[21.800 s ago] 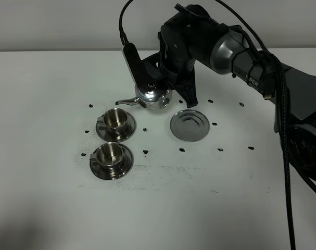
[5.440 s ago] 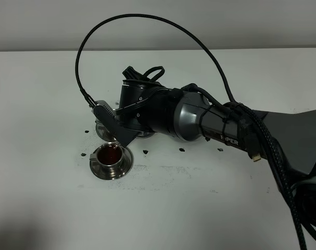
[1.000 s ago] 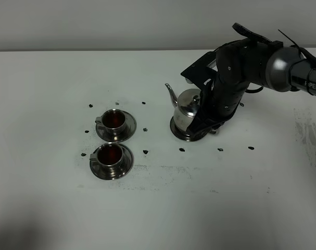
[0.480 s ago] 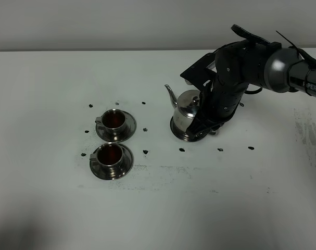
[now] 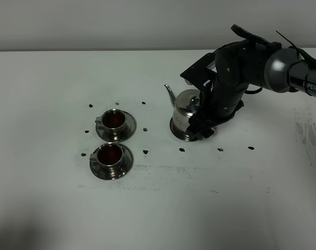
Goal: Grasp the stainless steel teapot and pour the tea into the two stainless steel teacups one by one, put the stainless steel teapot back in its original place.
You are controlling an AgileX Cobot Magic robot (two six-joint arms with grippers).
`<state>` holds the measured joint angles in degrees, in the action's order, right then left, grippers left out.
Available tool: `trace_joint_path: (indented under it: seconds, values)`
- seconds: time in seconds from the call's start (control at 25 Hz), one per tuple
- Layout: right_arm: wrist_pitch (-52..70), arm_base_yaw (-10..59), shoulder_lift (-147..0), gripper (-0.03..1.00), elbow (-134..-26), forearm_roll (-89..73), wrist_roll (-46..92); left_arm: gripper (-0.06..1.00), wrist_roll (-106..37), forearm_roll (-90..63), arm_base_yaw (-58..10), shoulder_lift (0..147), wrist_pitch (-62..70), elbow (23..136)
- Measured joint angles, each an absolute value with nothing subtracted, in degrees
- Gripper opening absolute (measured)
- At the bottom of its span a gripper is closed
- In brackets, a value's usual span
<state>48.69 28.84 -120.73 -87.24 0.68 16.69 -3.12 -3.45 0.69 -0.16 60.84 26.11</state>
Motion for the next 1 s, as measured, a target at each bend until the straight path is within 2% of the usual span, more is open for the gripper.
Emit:
trace_joint_path:
  seconds: [0.12, 0.28, 0.84, 1.0]
  values:
    - [49.0, 28.8, -118.2, 0.7, -87.2, 0.9, 16.7, 0.69, -3.1, -3.4, 0.7, -0.2, 60.8, 26.1]
    - [49.9, 28.8, -112.7, 0.67, -87.2, 1.1, 16.7, 0.69, -3.1, -3.4, 0.7, -0.2, 60.8, 26.1]
    - [67.7, 28.4, -91.3, 0.35, -87.2, 1.2, 16.7, 0.69, -3.1, -3.4, 0.7, -0.2, 60.8, 26.1]
    - [69.6, 28.4, -85.9, 0.27, -87.2, 0.8, 16.7, 0.69, -3.2, -3.4, 0.7, -0.2, 60.8, 26.1]
